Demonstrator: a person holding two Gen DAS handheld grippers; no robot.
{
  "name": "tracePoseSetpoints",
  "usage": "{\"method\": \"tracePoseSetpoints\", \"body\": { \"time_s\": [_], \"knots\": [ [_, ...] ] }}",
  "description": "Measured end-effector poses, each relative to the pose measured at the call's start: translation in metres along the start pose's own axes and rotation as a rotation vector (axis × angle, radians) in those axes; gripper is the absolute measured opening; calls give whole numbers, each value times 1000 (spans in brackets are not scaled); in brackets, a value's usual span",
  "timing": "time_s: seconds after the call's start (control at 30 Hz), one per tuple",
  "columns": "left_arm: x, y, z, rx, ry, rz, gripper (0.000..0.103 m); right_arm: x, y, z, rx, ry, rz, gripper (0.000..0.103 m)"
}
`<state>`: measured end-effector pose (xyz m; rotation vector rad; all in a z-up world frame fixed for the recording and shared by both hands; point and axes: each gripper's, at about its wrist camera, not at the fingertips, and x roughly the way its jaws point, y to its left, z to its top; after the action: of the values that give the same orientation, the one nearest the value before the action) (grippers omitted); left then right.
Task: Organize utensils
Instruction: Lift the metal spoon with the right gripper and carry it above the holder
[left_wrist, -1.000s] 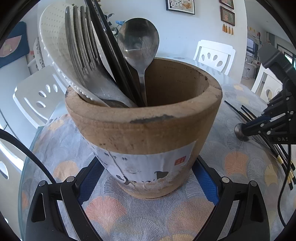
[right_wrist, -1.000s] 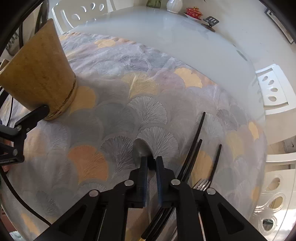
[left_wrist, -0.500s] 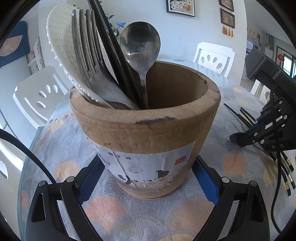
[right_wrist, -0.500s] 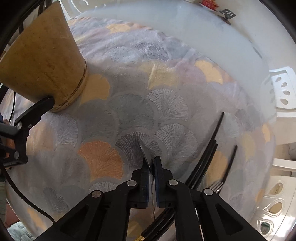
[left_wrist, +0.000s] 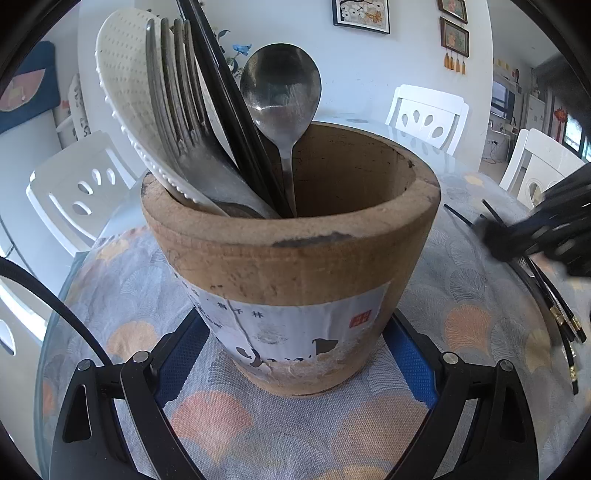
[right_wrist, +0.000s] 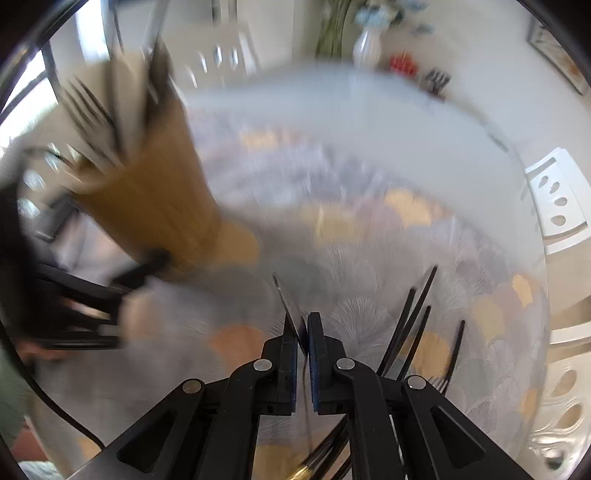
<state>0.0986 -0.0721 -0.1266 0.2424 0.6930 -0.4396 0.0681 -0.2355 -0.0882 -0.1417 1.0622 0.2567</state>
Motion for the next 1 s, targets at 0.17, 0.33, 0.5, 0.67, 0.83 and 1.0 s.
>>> {"method": "tracePoseSetpoints", "body": {
  "time_s": [0.17, 0.33, 0.5, 0.67, 0.83, 1.0],
  "knots": [
    [2, -3, 0, 5, 8, 5, 95, -60, 0, -7, 60, -190, 22, 4],
    [4, -6, 1, 10, 10, 11, 95, -98, -5, -7, 119, -340, -10, 4],
    [5, -7, 2, 11, 10, 12, 95, -131, -8, 4, 147, -458, -23, 4],
    [4, -7, 2, 13, 8, 15, 95, -159, -2, 25, 123, -569, -25, 4],
    [4, -8, 2, 12, 8, 13, 95, -194, 14, 60, 96, -732, 10, 4],
    [4, -6, 1, 7, 10, 7, 95, -206, 35, 89, 66, -825, 70, 4]
  ]
}}
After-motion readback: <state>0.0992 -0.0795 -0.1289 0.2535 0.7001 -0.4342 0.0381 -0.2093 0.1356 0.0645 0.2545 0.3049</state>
